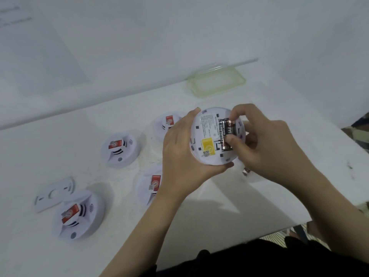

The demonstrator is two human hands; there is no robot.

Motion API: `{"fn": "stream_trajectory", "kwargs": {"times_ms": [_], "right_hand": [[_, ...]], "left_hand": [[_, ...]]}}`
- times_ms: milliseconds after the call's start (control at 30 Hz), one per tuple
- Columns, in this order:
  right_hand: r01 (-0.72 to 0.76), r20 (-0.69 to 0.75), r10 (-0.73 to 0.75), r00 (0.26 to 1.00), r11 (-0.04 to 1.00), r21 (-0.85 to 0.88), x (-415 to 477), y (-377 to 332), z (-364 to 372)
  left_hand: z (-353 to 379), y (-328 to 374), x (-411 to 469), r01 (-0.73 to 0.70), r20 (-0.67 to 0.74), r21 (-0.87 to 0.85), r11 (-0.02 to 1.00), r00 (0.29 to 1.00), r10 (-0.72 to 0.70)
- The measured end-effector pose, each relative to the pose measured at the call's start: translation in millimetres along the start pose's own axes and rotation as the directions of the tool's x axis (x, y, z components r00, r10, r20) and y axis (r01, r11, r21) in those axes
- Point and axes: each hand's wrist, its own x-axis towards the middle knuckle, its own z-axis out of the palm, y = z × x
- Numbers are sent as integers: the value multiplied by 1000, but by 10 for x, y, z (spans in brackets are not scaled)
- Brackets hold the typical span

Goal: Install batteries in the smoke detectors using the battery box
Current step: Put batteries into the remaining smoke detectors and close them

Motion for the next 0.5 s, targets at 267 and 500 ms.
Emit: {"fn": "stream_trajectory", "kwargs": {"times_ms": [267, 500], "right_hand": [[11, 43, -18, 999, 986, 169, 17, 340, -281], [98, -198, -70, 978, 986, 135, -17, 677, -303]], "left_hand": [[318, 229, 92, -14, -53, -14, 1000, 998, 14], [526, 355, 184, 20, -20, -47, 999, 1000, -21]]}}
